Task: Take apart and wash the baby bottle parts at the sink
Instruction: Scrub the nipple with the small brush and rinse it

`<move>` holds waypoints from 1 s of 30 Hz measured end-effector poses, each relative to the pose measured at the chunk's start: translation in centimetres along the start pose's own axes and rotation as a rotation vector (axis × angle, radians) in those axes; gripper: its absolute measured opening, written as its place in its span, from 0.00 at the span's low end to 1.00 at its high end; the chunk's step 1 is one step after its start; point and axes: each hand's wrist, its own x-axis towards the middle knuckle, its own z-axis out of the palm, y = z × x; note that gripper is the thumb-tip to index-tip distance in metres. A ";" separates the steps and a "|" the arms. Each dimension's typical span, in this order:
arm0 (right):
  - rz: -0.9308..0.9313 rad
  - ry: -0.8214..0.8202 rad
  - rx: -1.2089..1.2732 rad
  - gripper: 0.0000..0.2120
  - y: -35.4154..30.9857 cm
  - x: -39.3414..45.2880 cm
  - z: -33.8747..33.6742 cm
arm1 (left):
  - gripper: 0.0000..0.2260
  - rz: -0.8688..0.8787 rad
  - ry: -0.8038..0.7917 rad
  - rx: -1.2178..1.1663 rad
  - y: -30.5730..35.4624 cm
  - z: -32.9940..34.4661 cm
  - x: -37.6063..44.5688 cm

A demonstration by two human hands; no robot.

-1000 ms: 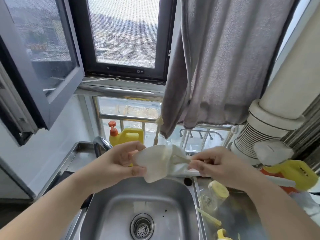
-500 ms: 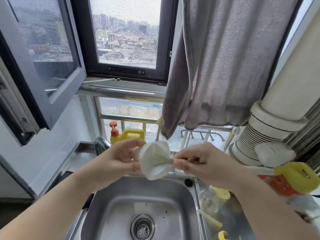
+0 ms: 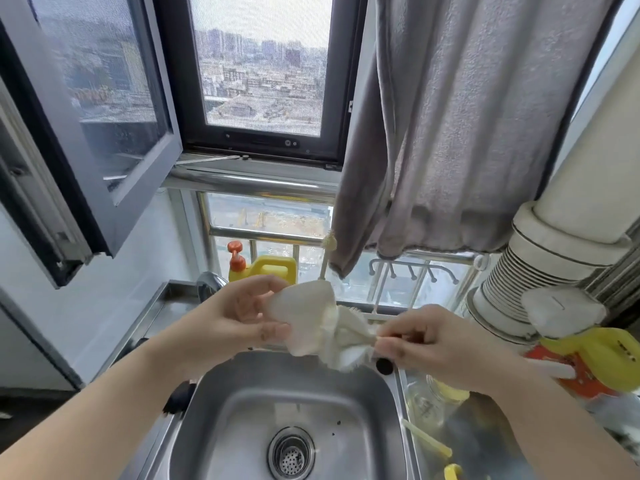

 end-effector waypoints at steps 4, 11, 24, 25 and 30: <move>-0.009 0.041 0.108 0.19 1.0 0.1 -0.4 | 0.16 -0.035 0.020 -0.119 -0.3 -0.2 0.2; -0.057 0.004 0.145 0.15 0.9 0.9 0.5 | 0.06 -0.090 -0.047 0.090 -0.6 0.8 1.3; -0.003 0.101 0.409 0.17 4.4 0.5 0.6 | 0.26 -0.111 -0.017 -0.188 -1.5 -0.3 1.7; -0.003 0.090 0.423 0.17 4.4 0.6 0.7 | 0.28 -0.139 -0.012 -0.190 -1.6 -0.2 1.7; 0.025 0.050 0.391 0.15 3.9 0.9 0.9 | 0.15 -0.211 -0.008 0.044 -1.1 0.9 2.2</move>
